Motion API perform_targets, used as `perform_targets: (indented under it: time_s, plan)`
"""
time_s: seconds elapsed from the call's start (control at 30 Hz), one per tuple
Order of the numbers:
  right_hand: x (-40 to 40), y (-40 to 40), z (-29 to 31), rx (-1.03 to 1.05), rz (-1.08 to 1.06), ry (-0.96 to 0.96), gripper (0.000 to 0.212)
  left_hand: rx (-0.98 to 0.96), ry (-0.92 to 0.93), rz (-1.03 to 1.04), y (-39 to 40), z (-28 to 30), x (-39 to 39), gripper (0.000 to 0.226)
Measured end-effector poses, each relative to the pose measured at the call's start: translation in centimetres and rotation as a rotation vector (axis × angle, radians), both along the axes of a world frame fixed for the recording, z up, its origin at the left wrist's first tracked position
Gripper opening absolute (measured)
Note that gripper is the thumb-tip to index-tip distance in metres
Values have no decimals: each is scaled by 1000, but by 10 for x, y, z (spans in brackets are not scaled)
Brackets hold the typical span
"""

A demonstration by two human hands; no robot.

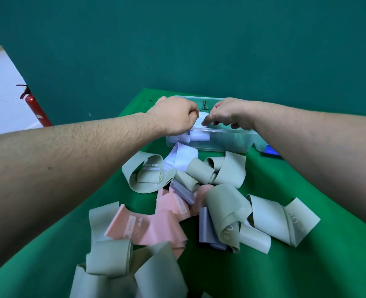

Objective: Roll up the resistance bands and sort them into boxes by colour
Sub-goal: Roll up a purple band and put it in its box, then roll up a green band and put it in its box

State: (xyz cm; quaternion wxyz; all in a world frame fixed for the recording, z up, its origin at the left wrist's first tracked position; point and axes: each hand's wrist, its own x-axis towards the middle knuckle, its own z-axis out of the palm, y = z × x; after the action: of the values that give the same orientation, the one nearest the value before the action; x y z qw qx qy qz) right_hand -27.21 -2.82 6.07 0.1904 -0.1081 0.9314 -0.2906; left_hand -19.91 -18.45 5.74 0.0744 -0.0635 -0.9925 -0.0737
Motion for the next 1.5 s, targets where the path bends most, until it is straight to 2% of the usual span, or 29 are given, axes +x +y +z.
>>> perform_targets:
  time_s: [0.17,0.37,0.53,0.7,0.8,0.97,1.1,1.27,1.33,1.5]
  plan:
    - [24,10,19,-117,-19,65,30,53,60,-34,14,13,29,31]
    - [79,35,30,-148,5,69,19,122,6,-52,40,18,82,25]
    - [132,60,27,-119,36,14,24,148,-64,-91,59,1,126,21]
    - [176,89,13,-103,58,-61,15,214,-61,-103,80,-19,168,19]
    - [198,102,2,-126,70,-103,12,345,-61,-25,89,-31,187,9]
    - [223,118,-16,-203,93,-231,7,613,-160,258,95,-51,204,17]
    - [235,127,-27,-200,110,-238,9,712,-216,286,98,-57,209,22]
    - [253,138,-35,-225,82,-256,8,798,-168,332,101,-49,215,32]
    - [259,141,-39,-220,82,-261,7,793,-156,331,104,-46,220,31]
    - [269,145,-43,-238,70,-216,4,592,-140,224,112,-50,232,42]
